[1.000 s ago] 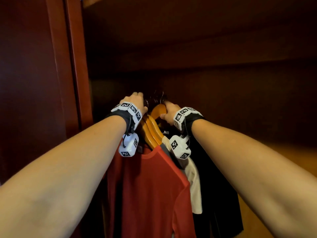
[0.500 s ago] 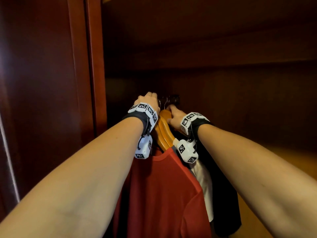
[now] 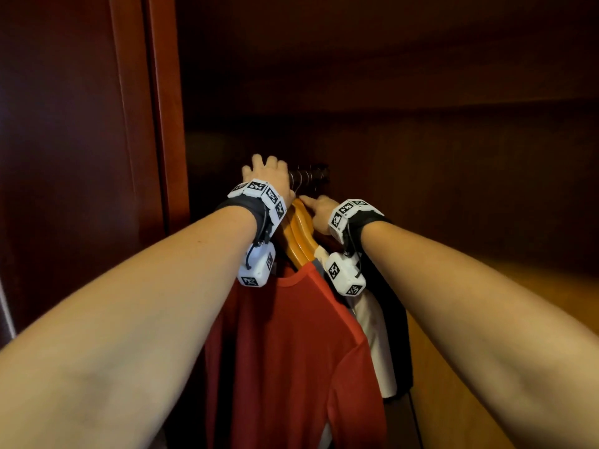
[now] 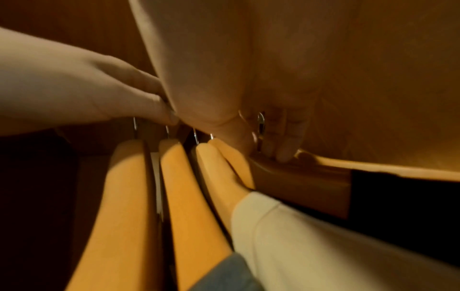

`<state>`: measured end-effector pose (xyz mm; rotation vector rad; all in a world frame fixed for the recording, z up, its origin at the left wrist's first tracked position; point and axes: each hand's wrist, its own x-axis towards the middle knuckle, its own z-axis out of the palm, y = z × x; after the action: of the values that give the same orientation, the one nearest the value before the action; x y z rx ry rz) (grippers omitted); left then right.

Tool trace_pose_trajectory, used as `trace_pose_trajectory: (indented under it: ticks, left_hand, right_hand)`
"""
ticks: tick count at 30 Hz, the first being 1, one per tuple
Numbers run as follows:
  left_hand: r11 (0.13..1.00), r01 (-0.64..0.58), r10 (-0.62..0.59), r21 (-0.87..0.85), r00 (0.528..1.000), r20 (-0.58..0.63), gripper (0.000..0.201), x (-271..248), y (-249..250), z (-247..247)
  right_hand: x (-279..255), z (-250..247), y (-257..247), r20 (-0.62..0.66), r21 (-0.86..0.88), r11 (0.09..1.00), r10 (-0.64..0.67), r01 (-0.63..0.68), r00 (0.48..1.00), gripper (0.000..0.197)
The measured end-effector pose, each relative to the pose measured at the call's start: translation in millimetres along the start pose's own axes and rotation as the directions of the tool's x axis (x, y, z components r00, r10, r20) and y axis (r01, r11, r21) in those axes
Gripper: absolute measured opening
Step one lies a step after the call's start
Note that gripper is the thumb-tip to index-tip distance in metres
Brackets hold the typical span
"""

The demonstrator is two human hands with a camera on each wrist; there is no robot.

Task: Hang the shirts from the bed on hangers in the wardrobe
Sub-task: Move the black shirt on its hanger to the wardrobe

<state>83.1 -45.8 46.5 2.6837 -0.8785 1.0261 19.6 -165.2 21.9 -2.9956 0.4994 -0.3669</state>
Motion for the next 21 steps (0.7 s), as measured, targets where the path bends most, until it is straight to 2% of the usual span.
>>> trace_pose_trajectory:
  ticks: [3,5,7,10,12,13,15,17,21]
  left_hand:
    - [0.991,-0.091,0.101,0.099,0.99,-0.1,0.066,-8,-3,5]
    - [0.97,-0.178,0.205,0.166,0.966,-0.158,0.062,-14,-3,7]
    - [0.939,-0.298,0.326,0.171,0.931,-0.166,0.054,-18,4,3]
    - [0.901,-0.433,0.431,-0.02,0.9,-0.06,0.043,-23,23,1]
    - [0.885,-0.435,0.452,-0.163,0.887,0.088,0.046,-27,35,9]
    - [0.883,-0.439,0.463,-0.167,0.872,0.156,0.049,-29,39,16]
    - [0.877,-0.48,0.474,-0.039,0.845,0.248,0.053,-32,43,29]
    - [0.851,-0.516,0.472,0.101,0.835,0.284,0.052,-35,42,37]
    - [0.846,-0.518,0.462,0.129,0.831,0.31,0.053,-37,38,38]
  right_hand:
    - [-5,-4,5,-0.08,0.037,0.999,-0.034,0.037,0.996,0.051]
    - [-7,-4,13,-0.125,0.078,0.997,0.019,-0.01,0.992,0.046]
    - [-12,-4,22,-0.131,0.076,0.995,0.079,-0.07,0.988,0.04]
    - [-19,2,37,-0.069,0.021,0.99,0.137,-0.136,0.988,0.037]
    - [-23,10,45,-0.02,-0.023,0.988,0.152,-0.152,0.988,0.034]
    - [-23,15,50,0.003,-0.04,0.987,0.159,-0.159,0.987,0.032]
    - [-24,24,58,0.034,-0.055,0.983,0.176,-0.174,0.984,0.031]
    - [-27,29,63,0.035,-0.061,0.982,0.181,-0.179,0.983,0.029]
    - [-29,39,69,0.03,-0.063,0.98,0.189,-0.187,0.981,0.026]
